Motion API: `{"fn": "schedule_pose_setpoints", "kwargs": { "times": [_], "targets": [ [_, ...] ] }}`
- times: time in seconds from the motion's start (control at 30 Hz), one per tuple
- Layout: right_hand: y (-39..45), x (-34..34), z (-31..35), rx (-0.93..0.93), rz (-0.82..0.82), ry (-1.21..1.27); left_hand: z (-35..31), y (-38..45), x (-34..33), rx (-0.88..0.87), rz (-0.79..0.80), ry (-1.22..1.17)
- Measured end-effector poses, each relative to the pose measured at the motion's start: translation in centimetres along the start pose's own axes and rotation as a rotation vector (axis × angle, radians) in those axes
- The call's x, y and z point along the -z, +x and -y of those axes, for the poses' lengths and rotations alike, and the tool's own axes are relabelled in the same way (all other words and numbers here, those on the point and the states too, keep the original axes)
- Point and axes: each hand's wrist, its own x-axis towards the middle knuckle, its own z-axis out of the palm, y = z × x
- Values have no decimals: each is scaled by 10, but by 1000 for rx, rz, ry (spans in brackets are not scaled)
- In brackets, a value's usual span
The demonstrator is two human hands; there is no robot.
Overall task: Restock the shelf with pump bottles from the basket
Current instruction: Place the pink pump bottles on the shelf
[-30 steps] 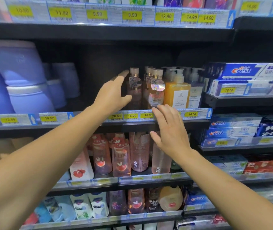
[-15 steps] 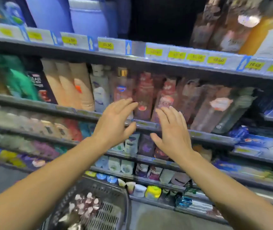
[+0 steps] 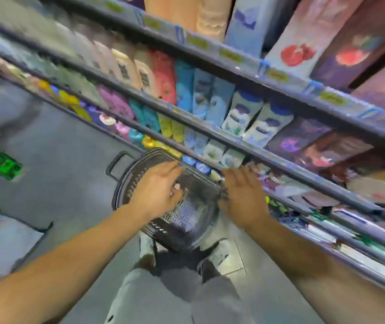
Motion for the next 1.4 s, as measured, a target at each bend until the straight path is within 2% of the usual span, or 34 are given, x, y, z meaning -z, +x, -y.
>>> {"fn": "schedule_pose_setpoints", "kwargs": {
  "times": [0.2,0.37,0.47,0.6,0.7,0.87,1.0,1.1,1.23,1.4],
  "targets": [
    [28,-90,55,-28,142,104,102,-12,-63,116,84,-76],
    [55,-171,84,-133,188,237,170,-6,-127,167,184,-110],
    [73,-232,90,-150,175,228,207,-1,-178,188,236,-104],
    [104,-315,88,-223,322,281,244,-1,-256,174,262,-98],
    [126,-382,82,-253,360,342,262,11,-311,218,379,-102],
    [177,-485,66,-297,329,400,291,43,-396,264,424,-107],
    [212,-546,54,-265,199,452,301,62,-449,292,416,-76],
    [230,-583,47,-224,201,458,307,64,-486,311,436,-147],
    [233,-613,40,-147,162,508,308,65,-518,364,444,-168],
    [220,-616,28,-205,60,516,311,76,-540,474,329,-203]
  ]
}}
